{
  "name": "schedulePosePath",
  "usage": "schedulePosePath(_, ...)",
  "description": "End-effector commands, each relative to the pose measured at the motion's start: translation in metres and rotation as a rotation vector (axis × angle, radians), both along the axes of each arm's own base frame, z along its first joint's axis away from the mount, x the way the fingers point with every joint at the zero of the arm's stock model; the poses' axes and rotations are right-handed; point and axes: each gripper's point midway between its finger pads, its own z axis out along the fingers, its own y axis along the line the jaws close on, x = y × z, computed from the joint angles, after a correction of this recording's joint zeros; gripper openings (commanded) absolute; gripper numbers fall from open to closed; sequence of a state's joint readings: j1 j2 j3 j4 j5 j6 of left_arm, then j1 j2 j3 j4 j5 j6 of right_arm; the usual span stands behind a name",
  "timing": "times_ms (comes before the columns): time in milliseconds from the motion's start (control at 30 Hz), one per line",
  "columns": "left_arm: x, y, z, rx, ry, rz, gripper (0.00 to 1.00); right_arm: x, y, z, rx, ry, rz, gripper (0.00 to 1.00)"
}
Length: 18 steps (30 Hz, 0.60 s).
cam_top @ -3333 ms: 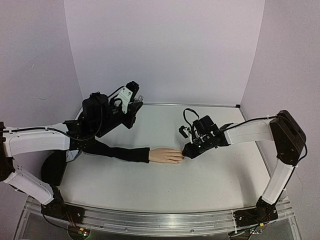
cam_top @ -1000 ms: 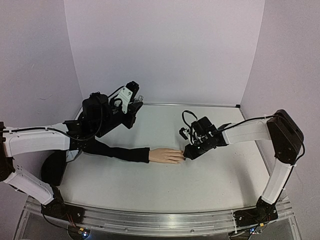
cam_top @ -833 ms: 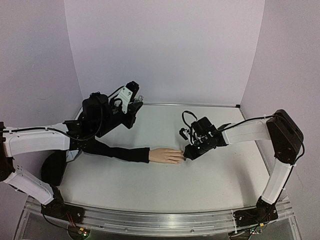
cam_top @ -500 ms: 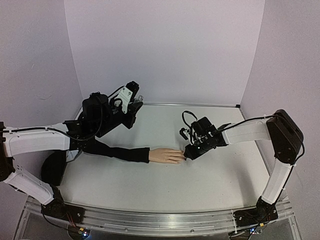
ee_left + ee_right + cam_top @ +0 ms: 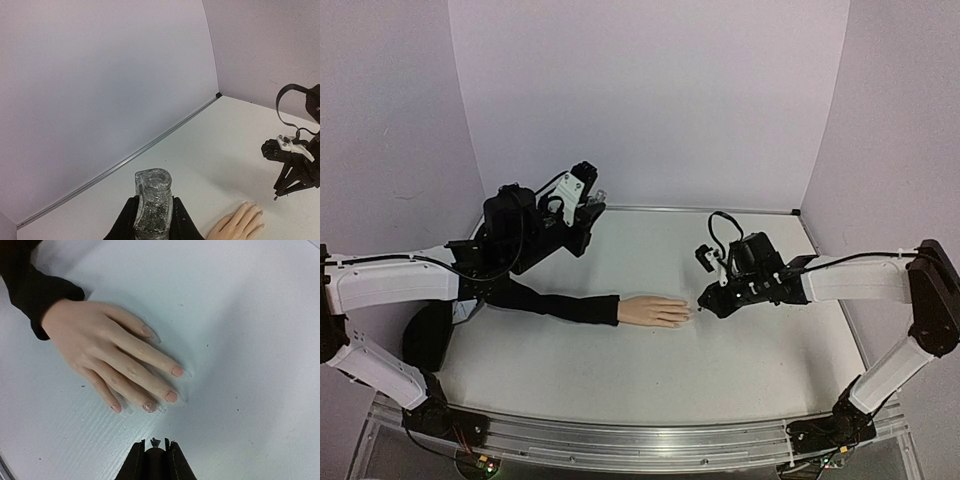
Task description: Paint the nails
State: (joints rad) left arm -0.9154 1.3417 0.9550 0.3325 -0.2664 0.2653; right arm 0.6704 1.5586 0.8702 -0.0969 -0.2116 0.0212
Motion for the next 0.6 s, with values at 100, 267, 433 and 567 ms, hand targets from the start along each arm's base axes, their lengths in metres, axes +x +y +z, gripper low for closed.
schedulePosePath(100, -0.003, 0.006, 0.027, -0.050, -0.045, 0.003, 0.00, 0.015, 0.025, 0.005, 0.061, -0.007, 0.024, 0.00)
schedulePosePath(267, -0.003, 0.007, 0.025, -0.047, -0.044, 0.009, 0.00, 0.019, 0.032, -0.005, 0.057, 0.025, 0.022, 0.00)
schedulePosePath(433, -0.003, 0.007, 0.024, -0.041, -0.045, 0.012, 0.00, 0.020, 0.032, -0.016, 0.026, 0.043, 0.014, 0.00)
schedulePosePath(567, -0.002, 0.008, 0.024, -0.040, -0.044, 0.012, 0.00, 0.022, 0.034, -0.017, 0.023, 0.050, 0.018, 0.00)
